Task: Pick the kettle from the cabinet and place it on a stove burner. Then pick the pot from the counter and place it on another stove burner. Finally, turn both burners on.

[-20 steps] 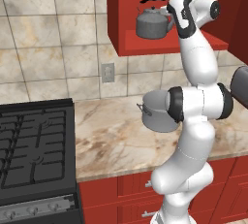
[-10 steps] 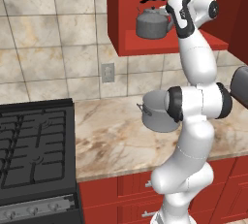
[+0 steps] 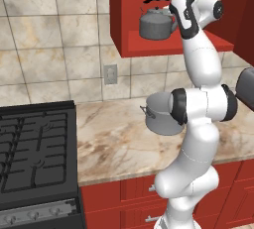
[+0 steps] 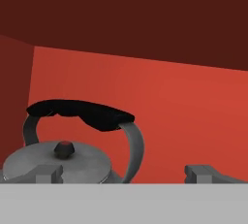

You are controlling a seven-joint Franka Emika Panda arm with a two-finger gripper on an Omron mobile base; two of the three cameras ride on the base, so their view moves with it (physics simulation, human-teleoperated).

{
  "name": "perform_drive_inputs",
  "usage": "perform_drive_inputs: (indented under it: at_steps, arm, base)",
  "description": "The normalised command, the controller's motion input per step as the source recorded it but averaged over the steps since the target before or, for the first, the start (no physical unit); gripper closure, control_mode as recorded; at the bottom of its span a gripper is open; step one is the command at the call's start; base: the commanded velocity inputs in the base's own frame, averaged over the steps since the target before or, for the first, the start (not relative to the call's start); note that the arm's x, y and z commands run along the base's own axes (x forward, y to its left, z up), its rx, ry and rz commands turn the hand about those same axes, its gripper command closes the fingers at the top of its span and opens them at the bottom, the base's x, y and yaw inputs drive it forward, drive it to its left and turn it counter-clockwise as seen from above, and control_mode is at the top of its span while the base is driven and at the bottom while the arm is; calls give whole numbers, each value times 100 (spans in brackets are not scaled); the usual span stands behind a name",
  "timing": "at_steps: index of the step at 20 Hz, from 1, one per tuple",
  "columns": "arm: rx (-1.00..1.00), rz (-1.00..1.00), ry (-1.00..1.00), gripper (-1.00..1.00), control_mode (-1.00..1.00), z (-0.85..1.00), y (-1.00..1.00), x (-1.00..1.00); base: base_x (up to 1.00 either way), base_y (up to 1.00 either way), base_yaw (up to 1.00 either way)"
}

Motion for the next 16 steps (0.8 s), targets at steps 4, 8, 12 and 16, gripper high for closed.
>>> perform_drive_inputs:
  at_steps: [4,8,12,16]
  arm:
    - [0,0,0,-100,-100,0,0,4]
    - [0,1,0,-100,-100,0,0,8]
    - [0,4,1,-100,-100,0,0,6]
    - [0,5,1,-100,-100,0,0,2]
  base:
    - [0,0,0]
    - [0,0,0]
    - [0,0,0]
    - [0,0,0]
